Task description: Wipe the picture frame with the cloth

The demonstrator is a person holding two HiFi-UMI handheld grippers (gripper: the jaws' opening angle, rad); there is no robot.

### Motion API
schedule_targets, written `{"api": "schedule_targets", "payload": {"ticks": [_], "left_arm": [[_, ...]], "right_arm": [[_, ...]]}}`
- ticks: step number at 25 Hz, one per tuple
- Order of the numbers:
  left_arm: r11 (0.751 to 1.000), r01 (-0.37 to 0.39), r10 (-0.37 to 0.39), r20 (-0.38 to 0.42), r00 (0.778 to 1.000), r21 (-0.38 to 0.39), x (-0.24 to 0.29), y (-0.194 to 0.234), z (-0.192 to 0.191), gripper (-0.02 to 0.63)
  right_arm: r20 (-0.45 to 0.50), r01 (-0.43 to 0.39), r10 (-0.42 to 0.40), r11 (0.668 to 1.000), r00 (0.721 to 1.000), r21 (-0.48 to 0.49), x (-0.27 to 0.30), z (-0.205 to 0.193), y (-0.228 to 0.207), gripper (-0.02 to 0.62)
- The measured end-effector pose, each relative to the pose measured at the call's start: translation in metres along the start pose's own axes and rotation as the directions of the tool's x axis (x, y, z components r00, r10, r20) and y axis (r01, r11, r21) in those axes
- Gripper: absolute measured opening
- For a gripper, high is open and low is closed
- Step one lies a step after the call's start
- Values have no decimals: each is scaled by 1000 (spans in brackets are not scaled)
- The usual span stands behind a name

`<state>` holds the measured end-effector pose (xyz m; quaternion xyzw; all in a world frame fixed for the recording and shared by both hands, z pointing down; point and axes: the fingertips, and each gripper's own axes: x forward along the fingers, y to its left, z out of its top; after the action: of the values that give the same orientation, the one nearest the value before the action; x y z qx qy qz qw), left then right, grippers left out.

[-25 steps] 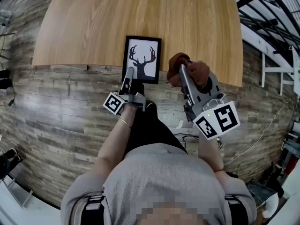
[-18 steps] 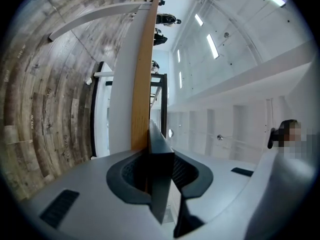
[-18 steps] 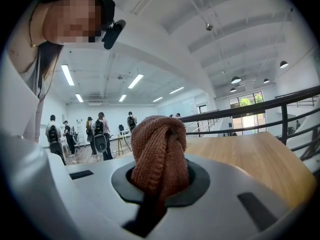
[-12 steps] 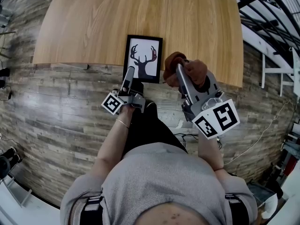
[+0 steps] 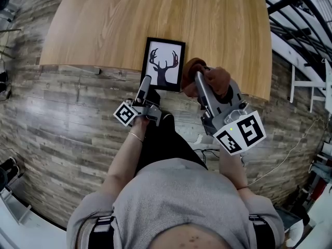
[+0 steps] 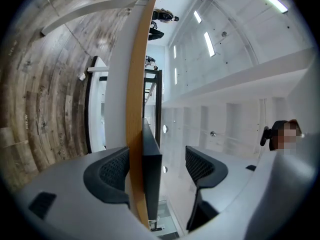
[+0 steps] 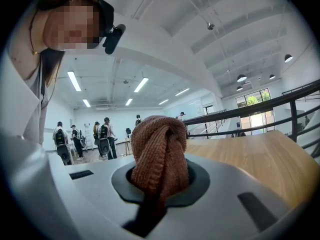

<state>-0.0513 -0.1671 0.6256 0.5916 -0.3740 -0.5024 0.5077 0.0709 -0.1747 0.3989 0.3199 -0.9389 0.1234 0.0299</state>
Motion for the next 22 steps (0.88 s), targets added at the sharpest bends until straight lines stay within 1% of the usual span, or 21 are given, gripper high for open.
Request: {"api": "schedule_targets", "payload": {"ticks": [2, 4, 8, 10, 14, 19, 22], "left_arm": [[1000, -24, 24, -1, 1000, 9, -6, 8, -1, 330], [999, -40, 40, 1, 999, -1, -13, 15, -3, 330], [999, -49, 49, 12, 999, 1, -30, 22, 0, 330], [999, -50, 50, 2, 999, 7, -39, 19, -1, 330], [999, -49, 49, 8, 999, 6, -52, 16, -4, 330], [996, -86, 87, -25, 996, 16, -66, 11, -13, 330], [998, -54, 55, -61, 997, 17, -69, -9, -25, 328]], "right_arm": [[-2, -4, 4, 1000, 1000, 5, 0, -3, 1, 46], [-7, -8, 8, 1000, 1000, 11, 0, -6, 1, 46], [-22, -14, 14, 1000, 1000, -7, -2, -9, 4, 46], [-16, -22, 22, 1000, 1000, -8, -3, -6, 5, 46], [3, -41, 41, 999, 999, 4, -6, -4, 8, 46], [0, -45, 45, 999, 999, 12, -9, -5, 16, 46], [1, -46, 46, 999, 999, 27, -13, -6, 19, 46]]}}
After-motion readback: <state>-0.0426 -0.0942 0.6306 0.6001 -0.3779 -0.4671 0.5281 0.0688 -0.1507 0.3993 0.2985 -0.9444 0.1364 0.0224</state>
